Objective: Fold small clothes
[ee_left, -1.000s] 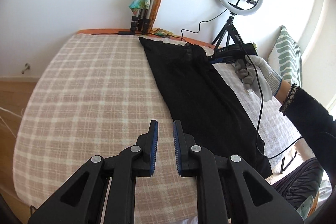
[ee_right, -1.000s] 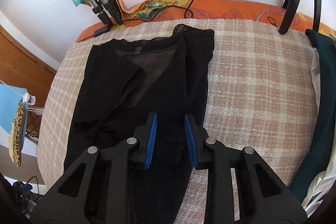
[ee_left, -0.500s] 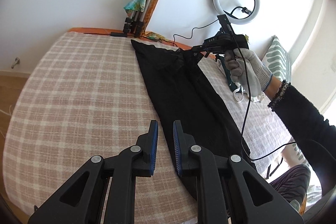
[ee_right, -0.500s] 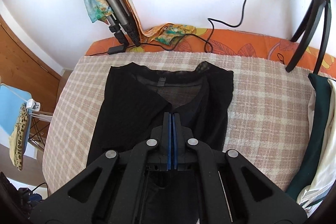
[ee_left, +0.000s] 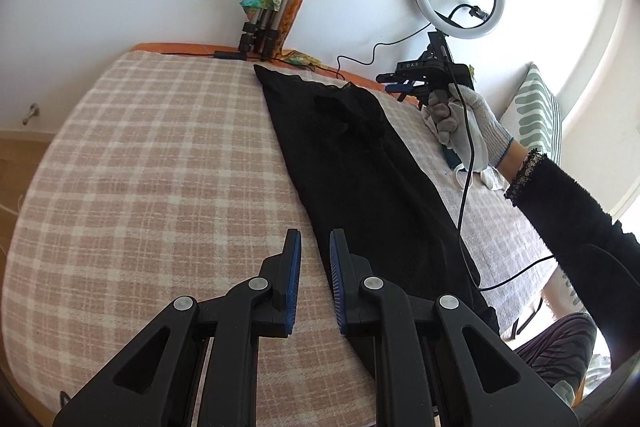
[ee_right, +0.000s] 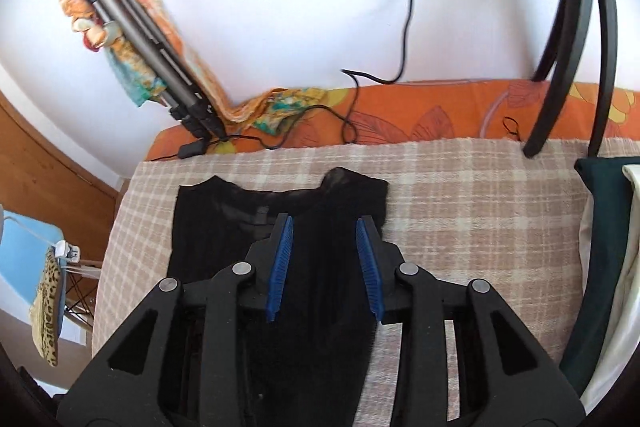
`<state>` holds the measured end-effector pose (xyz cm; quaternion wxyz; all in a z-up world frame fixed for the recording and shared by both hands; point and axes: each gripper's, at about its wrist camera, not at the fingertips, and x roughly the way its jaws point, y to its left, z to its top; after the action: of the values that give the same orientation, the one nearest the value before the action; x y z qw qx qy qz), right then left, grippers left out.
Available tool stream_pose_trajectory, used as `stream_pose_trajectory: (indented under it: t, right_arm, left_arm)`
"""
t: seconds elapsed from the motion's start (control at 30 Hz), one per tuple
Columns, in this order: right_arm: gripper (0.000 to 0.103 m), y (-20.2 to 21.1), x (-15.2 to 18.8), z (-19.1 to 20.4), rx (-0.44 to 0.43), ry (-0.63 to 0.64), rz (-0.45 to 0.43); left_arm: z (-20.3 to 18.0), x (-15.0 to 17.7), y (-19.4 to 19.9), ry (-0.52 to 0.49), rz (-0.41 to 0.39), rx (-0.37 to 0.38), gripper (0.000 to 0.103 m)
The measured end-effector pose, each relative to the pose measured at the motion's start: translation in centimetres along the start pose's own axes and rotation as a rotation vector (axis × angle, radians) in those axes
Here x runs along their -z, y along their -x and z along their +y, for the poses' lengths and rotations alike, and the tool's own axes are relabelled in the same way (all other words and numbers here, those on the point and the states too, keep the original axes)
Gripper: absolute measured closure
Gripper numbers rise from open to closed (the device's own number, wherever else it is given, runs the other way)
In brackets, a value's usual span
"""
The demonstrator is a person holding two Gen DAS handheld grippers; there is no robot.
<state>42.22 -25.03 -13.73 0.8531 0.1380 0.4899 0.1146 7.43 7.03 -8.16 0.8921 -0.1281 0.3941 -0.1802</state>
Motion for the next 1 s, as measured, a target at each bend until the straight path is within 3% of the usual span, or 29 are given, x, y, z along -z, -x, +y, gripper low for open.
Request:
stream_pose_trajectory:
  t: [0.1, 0.23, 0.27, 0.3, 0.4, 0.57, 0.73, 1.0]
  right_arm:
    - [0.068, -1.9, 0.2, -2.5, -0.042, -0.055, 0.024]
    - [0.070, -3.9, -0.1, -2.9, -0.068, -0.064, 0.023]
    - [0.096, -4.4, -0.1, -2.7, -0.069, -0.051, 0.027]
    - [0.099, -4.7, -0.1, -2.2, -0.058, -0.023, 0.033]
    - [0.100, -5.2, -0.2, -1.0, 0.142, 0.103, 0.010]
    - [0.098, -4.3, -0.3, -2.1, 0.092, 0.034, 0.026]
    - [0.093, 0.6, 1.1, -2.1, 0.060, -0.001, -0.006]
    - [0.083, 12.4, 7.5, -1.2, 0.020, 0.032, -0.046]
  left_arm:
    - [-0.3, -0.1, -0.8, -0.010, 0.015, -0.005, 0.090]
    - [-0.2, -0.1, -2.1, -0.001, 0.045, -0.009, 0.090]
    - [-0.3, -0.2, -2.3, -0.003, 0.050, -0.012, 0.090]
    - [-0.3, -0.2, -2.5, -0.004, 0.054, -0.016, 0.090]
    - [-0.3, -0.3, -2.8, 0.003, 0.060, -0.023, 0.090]
    - [-0.7, -0.1, -2.9, -0.008, 0.067, -0.022, 0.090]
    - [-1.7, 0.5, -2.6, -0.052, 0.071, -0.015, 0.089]
    - [-4.5, 3.1, -1.1, -0.139, 0.068, 0.014, 0.068]
